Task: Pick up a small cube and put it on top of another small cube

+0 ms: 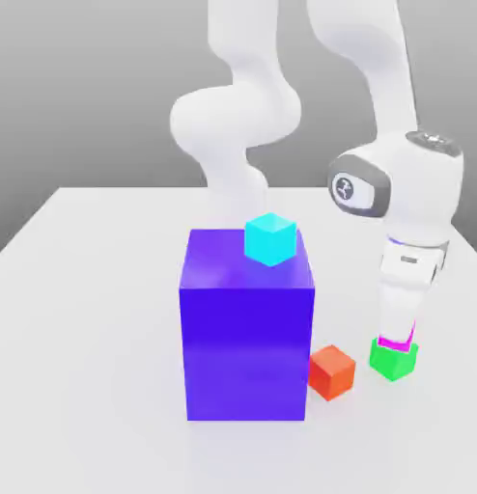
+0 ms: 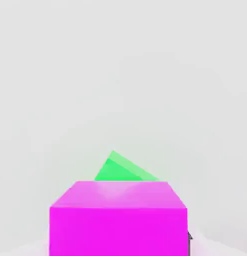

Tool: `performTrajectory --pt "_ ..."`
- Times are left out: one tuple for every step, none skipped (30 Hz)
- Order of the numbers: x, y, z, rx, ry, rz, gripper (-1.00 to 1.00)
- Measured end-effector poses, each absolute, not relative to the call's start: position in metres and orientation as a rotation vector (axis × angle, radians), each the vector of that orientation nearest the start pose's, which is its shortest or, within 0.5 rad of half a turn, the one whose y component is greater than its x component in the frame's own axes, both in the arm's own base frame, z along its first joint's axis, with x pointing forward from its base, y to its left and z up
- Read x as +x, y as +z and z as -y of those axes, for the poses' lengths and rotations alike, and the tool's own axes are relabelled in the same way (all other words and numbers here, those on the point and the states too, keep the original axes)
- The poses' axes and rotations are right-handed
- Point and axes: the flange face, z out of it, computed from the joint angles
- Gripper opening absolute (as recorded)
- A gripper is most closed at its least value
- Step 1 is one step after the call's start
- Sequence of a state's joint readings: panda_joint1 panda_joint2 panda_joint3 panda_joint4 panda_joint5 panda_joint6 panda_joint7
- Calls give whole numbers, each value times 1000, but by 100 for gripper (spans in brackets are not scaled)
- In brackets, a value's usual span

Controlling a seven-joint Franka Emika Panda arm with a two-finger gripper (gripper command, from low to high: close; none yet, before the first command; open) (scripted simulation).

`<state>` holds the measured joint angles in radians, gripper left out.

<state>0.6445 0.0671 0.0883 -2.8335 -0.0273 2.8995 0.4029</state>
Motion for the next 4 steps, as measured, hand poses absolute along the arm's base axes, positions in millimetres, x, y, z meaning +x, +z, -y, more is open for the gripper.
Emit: performTrajectory --pt "268 183 -245 -3093 1 557 100" --pt "268 183 -245 -3093 1 557 100" --pt "268 178 -244 -3092 0 557 100" --pt "268 181 -245 -3092 0 557 100"
